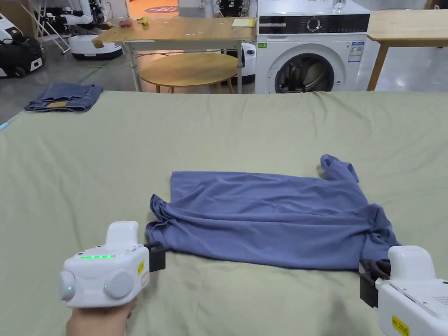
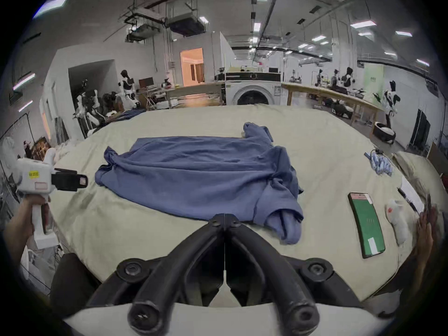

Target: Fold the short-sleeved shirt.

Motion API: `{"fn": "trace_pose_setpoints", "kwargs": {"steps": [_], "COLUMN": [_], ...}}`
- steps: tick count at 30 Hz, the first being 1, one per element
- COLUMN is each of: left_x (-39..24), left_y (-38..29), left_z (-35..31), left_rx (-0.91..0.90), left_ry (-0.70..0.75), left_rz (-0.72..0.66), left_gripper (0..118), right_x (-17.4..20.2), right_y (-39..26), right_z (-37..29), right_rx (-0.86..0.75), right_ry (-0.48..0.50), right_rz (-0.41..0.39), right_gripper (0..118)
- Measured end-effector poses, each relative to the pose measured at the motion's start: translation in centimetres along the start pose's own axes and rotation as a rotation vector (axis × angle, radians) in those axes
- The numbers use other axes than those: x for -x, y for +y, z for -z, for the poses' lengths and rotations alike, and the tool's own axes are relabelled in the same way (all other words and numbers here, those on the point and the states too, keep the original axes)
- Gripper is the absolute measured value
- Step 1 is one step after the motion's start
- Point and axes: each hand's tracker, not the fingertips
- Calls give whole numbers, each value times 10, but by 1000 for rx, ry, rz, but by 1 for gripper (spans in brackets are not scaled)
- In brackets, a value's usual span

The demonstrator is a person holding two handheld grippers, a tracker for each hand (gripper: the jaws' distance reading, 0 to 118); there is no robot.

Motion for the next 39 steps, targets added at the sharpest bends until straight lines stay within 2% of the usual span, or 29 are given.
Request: {"fn": "trace_pose_setpoints", "kwargs": {"steps": [1, 6, 7, 9, 11, 12, 13, 14, 15, 16, 17, 19, 22, 23, 24, 25, 26, 27, 32, 36, 39], "left_x": [1, -7, -8, -17, -31, -37, -41, -43, -44, -45, -44, -38, -28, -27, -24, -22, -20, -18, -8, 0, 9], "left_y": [6, 25, 26, 25, 21, 21, 22, 23, 23, 24, 26, 30, 34, 35, 36, 37, 38, 40, 49, 51, 44], "left_z": [13, 56, 65, 77, 78, 75, 72, 71, 71, 72, 73, 76, 74, 72, 72, 68, 64, 58, 22, -17, -49], "left_rx": [22, 71, 84, 128, 121, 106, 100, 104, 105, 119, 126, 135, 144, 141, 140, 133, 129, 124, 52, 5, -21], "left_ry": [14, 68, 70, 82, 75, 89, 65, 41, 12, -14, -11, -43, -74, -76, -82, -90, -97, -102, -144, -149, -165], "left_rz": [-8, 46, 56, 119, 217, 255, 285, 286, 268, 243, 220, 169, 126, 129, 127, 115, 107, 102, 71, 98, 95], "left_gripper": [116, 114, 110, 90, 76, 58, 42, 27, 19, 16, 13, 11, 8, 6, 5, 4, 4, 4, 4, 4, 4], "right_x": [-5, -27, -31, -41, -52, -56, -61, -66, -69, -72, -74, -75, -80, -84, -91, -97, -100, -101, -94, -85, -76], "right_y": [0, -1, -3, -2, -3, -2, -1, 1, 2, 4, 5, 5, 5, 3, 4, 4, 5, 6, 23, 41, 45], "right_z": [0, 3, 5, 8, 15, 19, 24, 30, 37, 47, 59, 75, 105, 111, 116, 116, 109, 102, 56, 9, -25], "right_rx": [-3, 9, 13, 23, 39, 45, 47, 53, 62, 95, 131, 123, 196, 226, 253, 254, 209, 213, 149, 105, 101], "right_ry": [-10, -54, -66, -86, -125, -138, -147, -156, -152, -141, -132, -125, -116, -68, -35, -4, -12, 15, 9, 20, 23], "right_rz": [3, 31, 36, 47, 49, 50, 51, 51, 49, 43, 34, 18, -6, 22, 85, 167, 187, 171, 117, 77, 23], "right_gripper": [0, 0, 0, 0, 0, 0, 9, 37, 87, 111, 117, 117, 114, 96, 30, 5, 4, 4, 4, 4, 4]}}
